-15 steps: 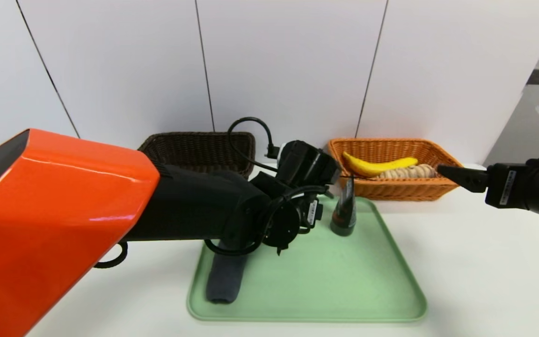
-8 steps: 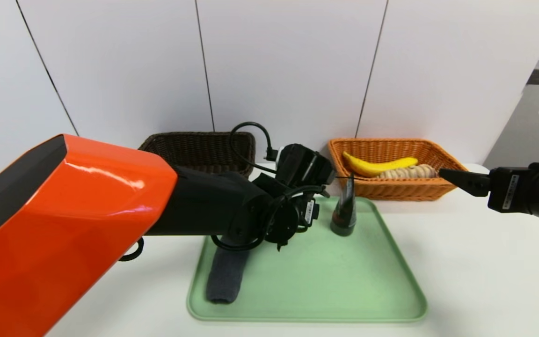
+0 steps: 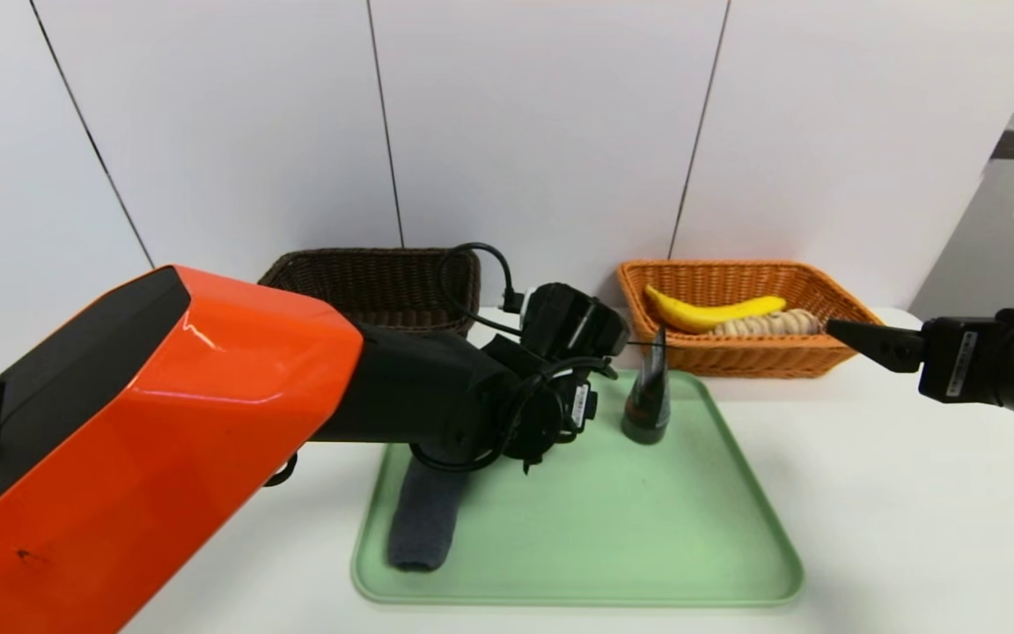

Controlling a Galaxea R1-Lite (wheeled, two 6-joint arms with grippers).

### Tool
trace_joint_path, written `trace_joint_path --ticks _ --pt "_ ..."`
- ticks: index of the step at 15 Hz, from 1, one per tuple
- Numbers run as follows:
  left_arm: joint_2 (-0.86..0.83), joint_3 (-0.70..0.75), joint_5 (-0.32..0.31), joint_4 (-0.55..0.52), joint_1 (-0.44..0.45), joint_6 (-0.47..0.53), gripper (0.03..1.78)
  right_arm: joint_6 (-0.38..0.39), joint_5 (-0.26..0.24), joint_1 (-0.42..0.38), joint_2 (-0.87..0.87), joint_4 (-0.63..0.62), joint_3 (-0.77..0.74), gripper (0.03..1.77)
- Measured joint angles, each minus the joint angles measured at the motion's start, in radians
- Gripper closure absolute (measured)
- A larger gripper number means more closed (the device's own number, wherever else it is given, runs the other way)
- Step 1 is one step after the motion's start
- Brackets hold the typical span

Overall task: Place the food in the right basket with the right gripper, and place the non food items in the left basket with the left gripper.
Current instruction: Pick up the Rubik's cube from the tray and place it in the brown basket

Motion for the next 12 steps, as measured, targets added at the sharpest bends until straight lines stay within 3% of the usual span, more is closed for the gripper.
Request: trace_joint_path --ticks 2,6,12 --pt "0.006 0.000 0.000 0.000 0.005 -0.001 0.13 -0.001 0.001 0.000 0.001 -0.001 0.000 0.09" --pt "0.010 0.000 -0.016 0.002 0.006 0.000 0.78 -0.003 0.001 0.001 0.003 -0.001 -0.001 0.09" --pt "0.001 0.001 -0.047 0.007 0.005 -0.001 0.83 -0.010 0.000 0.003 0.002 -0.001 0.000 0.09"
